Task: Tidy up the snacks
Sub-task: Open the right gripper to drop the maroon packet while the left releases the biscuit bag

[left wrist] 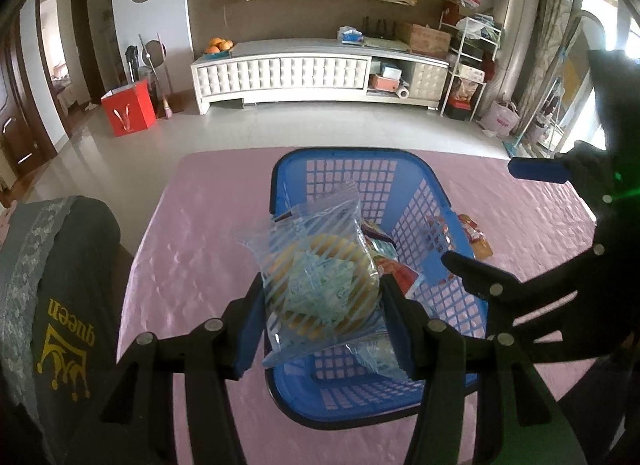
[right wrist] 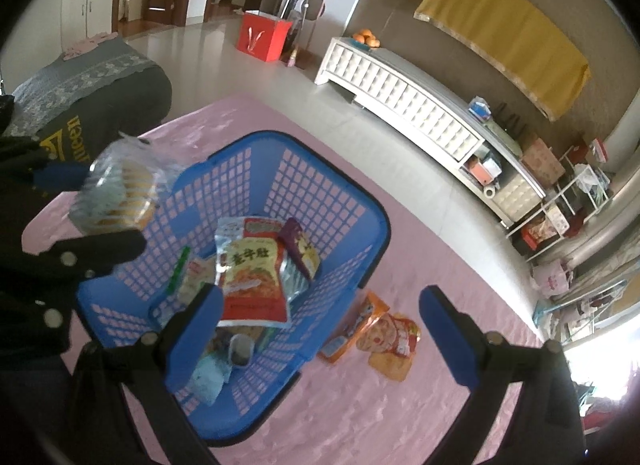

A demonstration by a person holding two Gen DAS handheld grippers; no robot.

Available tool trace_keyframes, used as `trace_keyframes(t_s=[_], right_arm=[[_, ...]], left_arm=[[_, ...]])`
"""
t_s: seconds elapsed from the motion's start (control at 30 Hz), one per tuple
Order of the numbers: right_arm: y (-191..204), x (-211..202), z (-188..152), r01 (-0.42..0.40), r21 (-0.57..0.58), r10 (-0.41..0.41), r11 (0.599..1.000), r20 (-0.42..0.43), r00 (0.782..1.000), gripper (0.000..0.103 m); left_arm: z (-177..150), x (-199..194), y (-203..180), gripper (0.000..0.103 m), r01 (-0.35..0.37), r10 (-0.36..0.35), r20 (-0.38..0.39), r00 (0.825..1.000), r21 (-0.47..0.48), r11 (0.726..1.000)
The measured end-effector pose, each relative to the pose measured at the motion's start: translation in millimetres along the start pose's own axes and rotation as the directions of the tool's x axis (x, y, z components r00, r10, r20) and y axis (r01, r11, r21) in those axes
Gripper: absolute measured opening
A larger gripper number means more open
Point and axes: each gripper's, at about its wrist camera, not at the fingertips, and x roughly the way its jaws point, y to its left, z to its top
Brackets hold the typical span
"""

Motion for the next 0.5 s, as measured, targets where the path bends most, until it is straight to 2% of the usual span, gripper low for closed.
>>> trace_keyframes(t_s=[0.27,0.43,0.5], right_arm=[[10,8,-12,0.025,0.017,-0.024,1.0,-0.05,0.998,0.1],[11,6,-16,0.016,0.037,-0.014,0.999,-0.059,0.998,0.1],[12,3,-17,0.019,0.039,-0.017,0.999,-0.055,0.998,0.1]], left_arm=[[-15,15,-6,0.052,0.021,-0.019,-0.04,0.999,0.059,0.998],[-20,23,-4,0.053,0.041,-0.038,-0.065,0.997,0.043,0.998],[-20,20,-3,0.054,0.045,-0.043,-0.052,0.998,0.042,0.998]])
